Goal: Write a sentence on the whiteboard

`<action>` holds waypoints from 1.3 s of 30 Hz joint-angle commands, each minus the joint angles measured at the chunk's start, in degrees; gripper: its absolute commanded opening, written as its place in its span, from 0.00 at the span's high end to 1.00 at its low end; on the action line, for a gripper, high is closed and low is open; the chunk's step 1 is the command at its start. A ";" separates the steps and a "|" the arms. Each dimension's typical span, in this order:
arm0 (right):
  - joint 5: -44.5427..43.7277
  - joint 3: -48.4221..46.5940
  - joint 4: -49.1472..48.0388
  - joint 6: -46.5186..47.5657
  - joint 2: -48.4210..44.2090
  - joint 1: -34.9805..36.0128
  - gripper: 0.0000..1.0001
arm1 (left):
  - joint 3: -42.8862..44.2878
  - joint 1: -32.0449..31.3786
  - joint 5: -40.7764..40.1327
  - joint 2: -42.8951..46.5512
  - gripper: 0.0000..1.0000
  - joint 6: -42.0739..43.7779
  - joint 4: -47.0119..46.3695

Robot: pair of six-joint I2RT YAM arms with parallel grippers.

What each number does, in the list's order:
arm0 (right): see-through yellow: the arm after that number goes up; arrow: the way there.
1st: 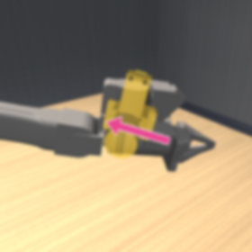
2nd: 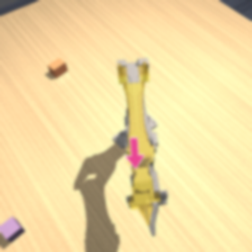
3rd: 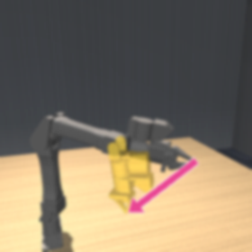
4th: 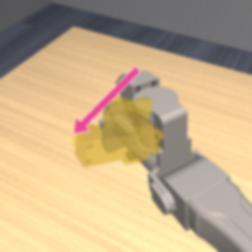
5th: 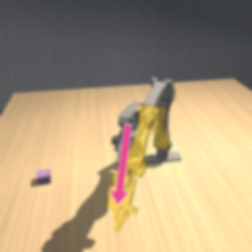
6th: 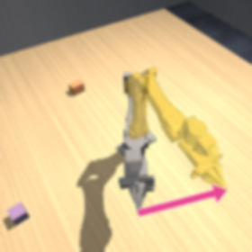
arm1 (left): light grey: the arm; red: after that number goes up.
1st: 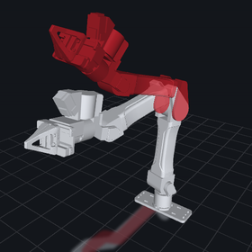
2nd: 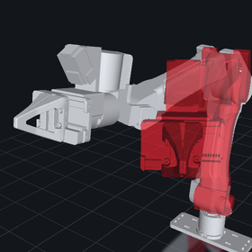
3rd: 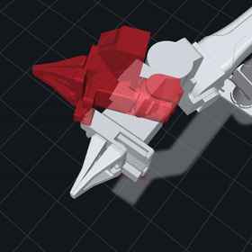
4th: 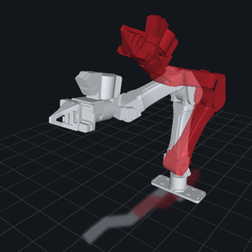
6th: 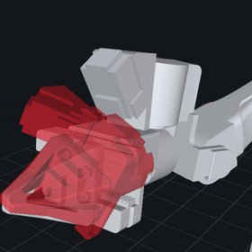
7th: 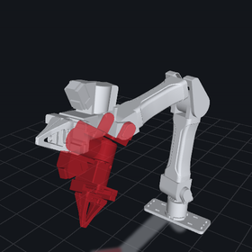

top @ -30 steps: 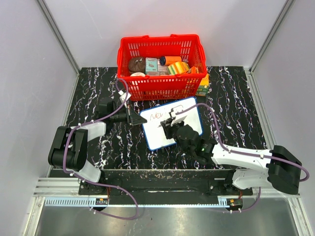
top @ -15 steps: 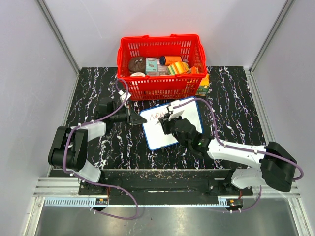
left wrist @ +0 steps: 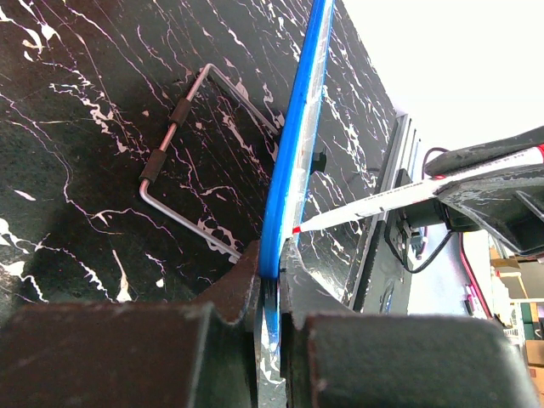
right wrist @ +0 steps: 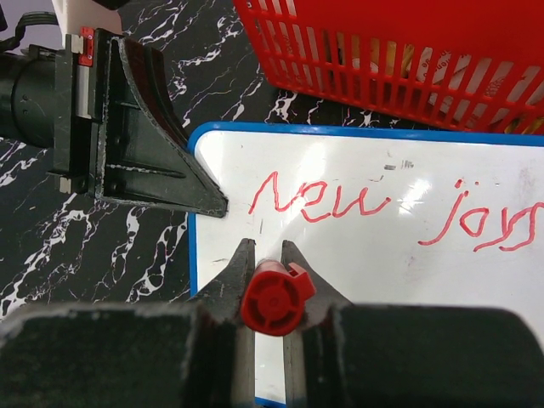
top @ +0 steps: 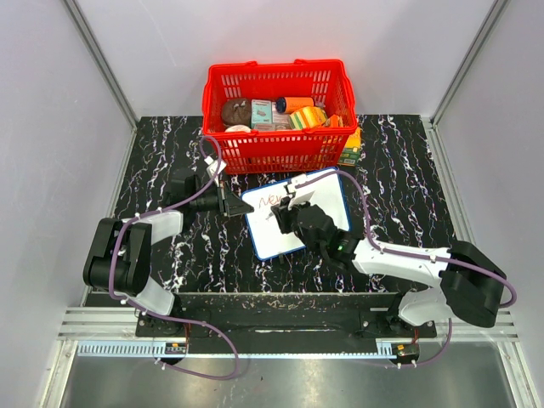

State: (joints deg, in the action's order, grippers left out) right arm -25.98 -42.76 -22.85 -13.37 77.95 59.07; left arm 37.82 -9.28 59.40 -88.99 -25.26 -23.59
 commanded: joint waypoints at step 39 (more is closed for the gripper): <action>-1.09 4.44 -1.67 -1.66 -5.97 -2.03 1.00 | -0.91 -0.48 -6.75 0.48 1.00 6.18 -0.58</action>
State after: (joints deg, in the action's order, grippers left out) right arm -26.24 -39.16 -22.87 -14.39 74.39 57.58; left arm 37.82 -9.32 59.44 -88.99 -25.28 -23.62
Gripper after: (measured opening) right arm 0.154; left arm 0.080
